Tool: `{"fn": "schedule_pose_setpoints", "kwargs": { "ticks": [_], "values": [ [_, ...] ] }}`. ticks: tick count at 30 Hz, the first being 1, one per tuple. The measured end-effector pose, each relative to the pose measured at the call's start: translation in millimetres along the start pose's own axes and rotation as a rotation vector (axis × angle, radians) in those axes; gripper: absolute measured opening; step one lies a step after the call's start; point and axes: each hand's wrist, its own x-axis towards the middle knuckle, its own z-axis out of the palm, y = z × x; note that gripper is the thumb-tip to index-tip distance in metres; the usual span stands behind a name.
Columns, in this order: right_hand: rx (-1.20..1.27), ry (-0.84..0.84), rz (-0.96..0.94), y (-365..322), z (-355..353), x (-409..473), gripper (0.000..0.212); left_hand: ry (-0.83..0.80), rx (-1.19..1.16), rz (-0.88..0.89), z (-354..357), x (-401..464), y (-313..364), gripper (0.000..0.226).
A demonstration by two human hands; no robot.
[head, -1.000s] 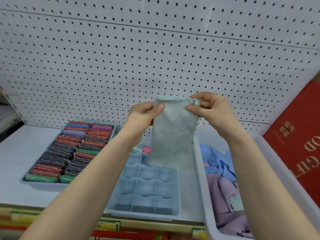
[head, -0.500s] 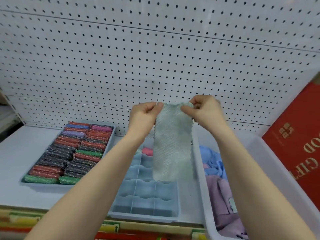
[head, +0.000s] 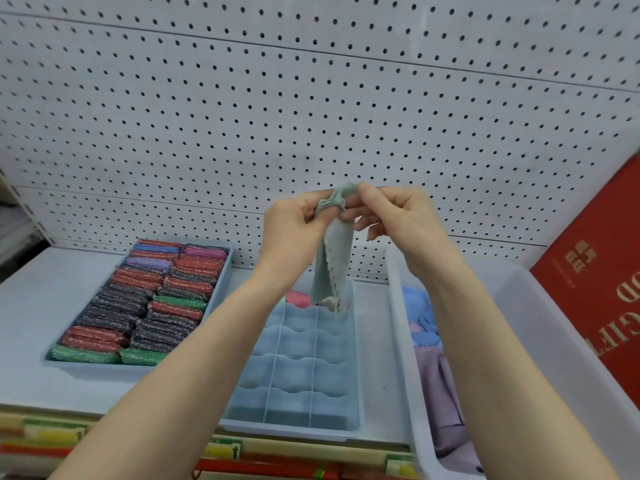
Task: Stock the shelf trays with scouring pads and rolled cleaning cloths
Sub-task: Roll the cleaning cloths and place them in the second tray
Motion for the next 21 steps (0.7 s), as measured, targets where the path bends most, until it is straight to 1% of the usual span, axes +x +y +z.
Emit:
{"fn": "schedule_pose_setpoints", "kwargs": {
  "ticks": [2, 3, 6, 7, 8, 10, 11, 12, 14, 15, 16, 17, 18, 20, 21],
  "values": [
    [0.037, 0.059, -0.034, 13, -9, 0, 0.013, 0.011, -0.034, -0.009, -6, 5, 0, 0.029],
    [0.033, 0.028, -0.021, 20, -14, -1, 0.009, -0.003, -0.077, -0.020, -8, 7, 1, 0.028],
    [0.054, -0.267, 0.097, 39, -14, -7, 0.030, -0.068, -0.187, -0.052, -15, 13, 6, 0.023],
    [0.074, -0.334, 0.122, 43, -11, -10, 0.031, -0.083, -0.221, -0.064, -17, 15, 9, 0.021],
    [0.091, -0.357, 0.127, 46, -7, -12, 0.029, -0.087, -0.252, -0.075, -18, 17, 11, 0.019],
    [0.140, -0.320, 0.120, 49, 1, -13, 0.023, -0.080, -0.322, -0.128, -21, 20, 14, 0.014],
    [0.172, -0.285, 0.124, 50, 3, -13, 0.021, -0.096, -0.341, -0.178, -23, 21, 11, 0.015],
    [0.200, -0.250, 0.134, 51, 4, -12, 0.019, -0.141, -0.341, -0.244, -25, 21, 8, 0.022],
    [0.224, -0.203, 0.171, 52, 5, -14, 0.021, -0.291, -0.282, -0.388, -28, 11, -7, 0.034],
    [0.223, -0.192, 0.197, 54, 5, -15, 0.022, -0.360, -0.246, -0.434, -26, 2, -17, 0.031],
    [0.212, -0.184, 0.227, 58, 5, -15, 0.023, -0.390, -0.214, -0.459, -24, -6, -26, 0.023],
    [0.192, -0.182, 0.256, 61, 4, -16, 0.023, -0.367, -0.199, -0.479, -20, -13, -34, 0.014],
    [0.170, -0.188, 0.279, 65, 3, -16, 0.023, -0.306, -0.196, -0.495, -16, -18, -39, 0.011],
    [0.148, -0.196, 0.288, 69, 3, -16, 0.024, -0.170, -0.198, -0.494, -10, -20, -48, 0.016],
    [0.160, -0.184, 0.262, 69, 3, -15, 0.025, -0.132, -0.199, -0.476, -9, -18, -51, 0.016]
  ]
}}
